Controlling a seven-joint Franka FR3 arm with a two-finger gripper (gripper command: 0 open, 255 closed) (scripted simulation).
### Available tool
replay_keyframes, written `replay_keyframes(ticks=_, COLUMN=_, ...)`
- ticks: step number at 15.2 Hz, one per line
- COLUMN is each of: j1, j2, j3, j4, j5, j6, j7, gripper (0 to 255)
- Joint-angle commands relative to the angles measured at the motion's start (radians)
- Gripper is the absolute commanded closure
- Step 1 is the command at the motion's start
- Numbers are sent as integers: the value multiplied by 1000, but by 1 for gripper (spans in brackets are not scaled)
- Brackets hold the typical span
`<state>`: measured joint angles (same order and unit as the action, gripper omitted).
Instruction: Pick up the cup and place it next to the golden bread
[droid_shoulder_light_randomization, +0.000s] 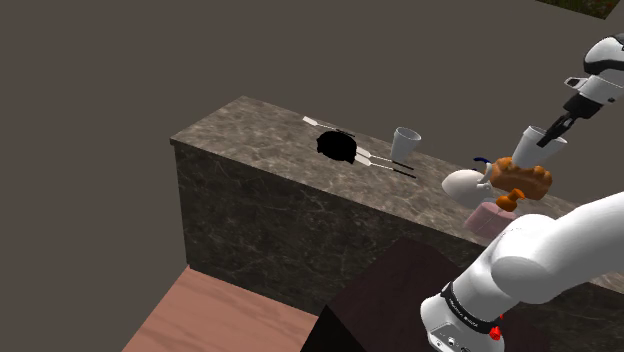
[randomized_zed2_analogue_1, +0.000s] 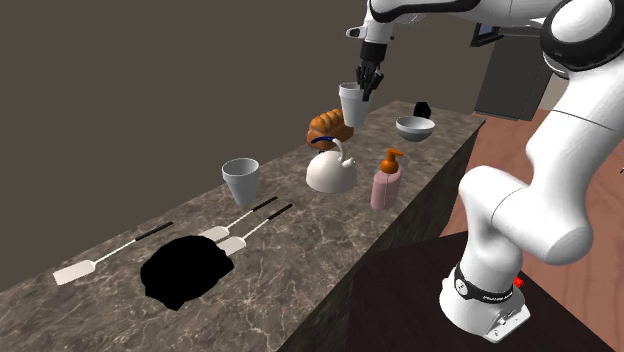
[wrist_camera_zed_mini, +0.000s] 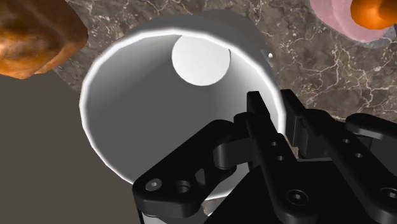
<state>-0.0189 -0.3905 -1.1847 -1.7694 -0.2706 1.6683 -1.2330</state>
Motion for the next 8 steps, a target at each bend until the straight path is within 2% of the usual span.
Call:
replay_keyframes(ticks=1, j1=85, j2=54, j3=-145, j4=74, j5=36, j6=-7, j7=-78, gripper=255)
replay_keyframes(ticks=3, j1=233, j2=84, j3=-337, j4=148, j5=59, j6=-18, j7=-136, gripper=255)
replay_keyframes(ticks=5, j1=402, j2=43, j3=-506, j4=233, j5=22, j6=-45, j7=-150, gripper=255)
replay_keyframes(ticks=8, j1=583, j2=-73, j3=-642, j4=384, j5=-82, j6=-107, j7=-149, gripper=255)
